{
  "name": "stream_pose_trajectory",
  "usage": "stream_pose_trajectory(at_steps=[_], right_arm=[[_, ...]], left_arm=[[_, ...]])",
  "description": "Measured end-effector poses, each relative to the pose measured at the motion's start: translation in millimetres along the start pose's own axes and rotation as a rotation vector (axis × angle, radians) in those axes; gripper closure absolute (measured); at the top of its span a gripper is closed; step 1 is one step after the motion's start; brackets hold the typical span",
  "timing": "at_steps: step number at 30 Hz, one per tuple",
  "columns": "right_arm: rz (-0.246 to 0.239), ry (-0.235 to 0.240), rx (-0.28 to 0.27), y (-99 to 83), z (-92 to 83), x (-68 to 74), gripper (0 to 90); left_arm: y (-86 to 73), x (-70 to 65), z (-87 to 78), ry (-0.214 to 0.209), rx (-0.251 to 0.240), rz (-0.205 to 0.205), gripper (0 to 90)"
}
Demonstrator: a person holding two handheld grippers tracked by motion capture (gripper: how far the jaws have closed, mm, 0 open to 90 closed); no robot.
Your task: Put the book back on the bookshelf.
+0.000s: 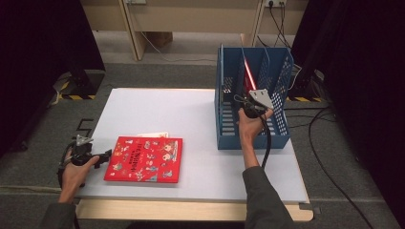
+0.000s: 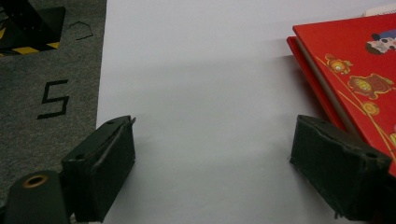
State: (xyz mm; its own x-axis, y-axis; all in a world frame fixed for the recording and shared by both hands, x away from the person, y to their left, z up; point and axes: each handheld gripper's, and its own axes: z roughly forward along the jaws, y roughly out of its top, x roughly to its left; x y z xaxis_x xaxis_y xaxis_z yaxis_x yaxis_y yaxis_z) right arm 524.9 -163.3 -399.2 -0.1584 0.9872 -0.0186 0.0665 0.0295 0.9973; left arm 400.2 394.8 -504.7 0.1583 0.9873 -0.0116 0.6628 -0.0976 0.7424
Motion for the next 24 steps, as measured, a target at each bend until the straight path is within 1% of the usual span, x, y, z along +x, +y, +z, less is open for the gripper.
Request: stream_pose_trajectory(at_steps=[1, 2, 3, 4, 5, 6, 7, 8, 9, 10, 11, 12, 13, 14, 15, 16, 19, 20, 24], right_arm=[[0.01, 0.01, -0.006, 1.8, -2.0, 0.4, 67.7], [0.018, 0.023, -0.007, 3.2, -3.4, 1.3, 64.3], [0.011, 0.028, -0.004, 4.8, -4.7, 3.3, 62.8], [-0.012, 0.033, 0.008, 6.4, -6.0, 5.1, 63.4], [-0.014, 0.038, 0.008, 6.6, -7.3, 6.1, 64.4], [-0.018, 0.037, 0.005, 6.3, -8.5, 6.9, 64.3], [-0.025, 0.032, 0.013, 5.9, -9.7, 7.5, 64.3], [-0.025, 0.03, 0.021, 5.6, -10.7, 7.8, 64.8], [-0.013, 0.03, 0.019, 4.1, -13.1, 7.6, 65.6], [-0.013, 0.03, 0.019, 4.1, -13.1, 7.6, 65.6], [-0.019, 0.03, 0.024, 3.7, -14.7, 7.5, 66.2], [-0.038, 0.03, 0.02, 3.5, -16.9, 6.3, 66.7], [-0.029, 0.036, 0.025, 3.2, -18.7, 6.0, 67.2], [-0.041, 0.046, 0.03, 2.5, -21.8, 3.8, 71.0], [-0.041, 0.046, 0.03, 2.5, -21.8, 3.8, 71.0], [-0.058, 0.053, 0.034, 2.7, -23.0, 1.7, 73.0], [-0.063, 0.062, 0.036, 4.7, -20.3, -1.0, 73.2], [-0.057, 0.064, 0.044, 5.2, -19.6, -0.7, 73.2], [-0.066, 0.06, 0.047, 5.4, -14.5, -0.6, 73.5]], left_arm=[[0.0, -0.1, 0.0, 0.0, 0.0, 0.0, 12.4], [0.0, -0.1, 0.0, 0.001, 0.0, 0.0, 12.4], [0.0, -0.1, 0.0, 0.0, 0.0, 0.0, 12.4], [-0.1, 0.0, -0.1, 0.0, 0.0, 0.0, 12.4], [-0.1, -0.1, -0.1, 0.001, 0.0, 0.0, 12.4], [-0.1, -0.2, -0.1, 0.001, 0.0, 0.0, 12.5], [-0.1, -0.1, -0.1, 0.001, 0.0, 0.0, 12.5], [-0.1, -0.1, -0.1, 0.0, -0.001, -0.001, 12.5], [-0.1, -0.1, -0.1, 0.0, -0.001, 0.0, 12.5], [-0.1, -0.1, -0.1, 0.0, -0.001, 0.0, 12.5], [-0.1, 0.1, 0.0, -0.001, -0.001, -0.001, 12.5], [0.0, 0.1, -0.2, -0.002, 0.002, -0.001, 12.5], [0.0, 0.1, -0.3, -0.001, 0.003, 0.0, 12.5], [0.1, 0.1, -0.3, -0.001, 0.003, 0.0, 12.4], [0.1, 0.1, -0.3, -0.001, 0.003, 0.0, 12.5], [0.1, -0.1, -0.3, 0.0, 0.003, 0.001, 12.5], [0.0, -0.1, 0.0, 0.001, 0.0, -0.001, 12.5], [0.0, -0.1, 0.0, 0.001, 0.0, -0.001, 12.5], [0.0, 0.1, 0.1, 0.0, 0.0, -0.002, 12.5]])
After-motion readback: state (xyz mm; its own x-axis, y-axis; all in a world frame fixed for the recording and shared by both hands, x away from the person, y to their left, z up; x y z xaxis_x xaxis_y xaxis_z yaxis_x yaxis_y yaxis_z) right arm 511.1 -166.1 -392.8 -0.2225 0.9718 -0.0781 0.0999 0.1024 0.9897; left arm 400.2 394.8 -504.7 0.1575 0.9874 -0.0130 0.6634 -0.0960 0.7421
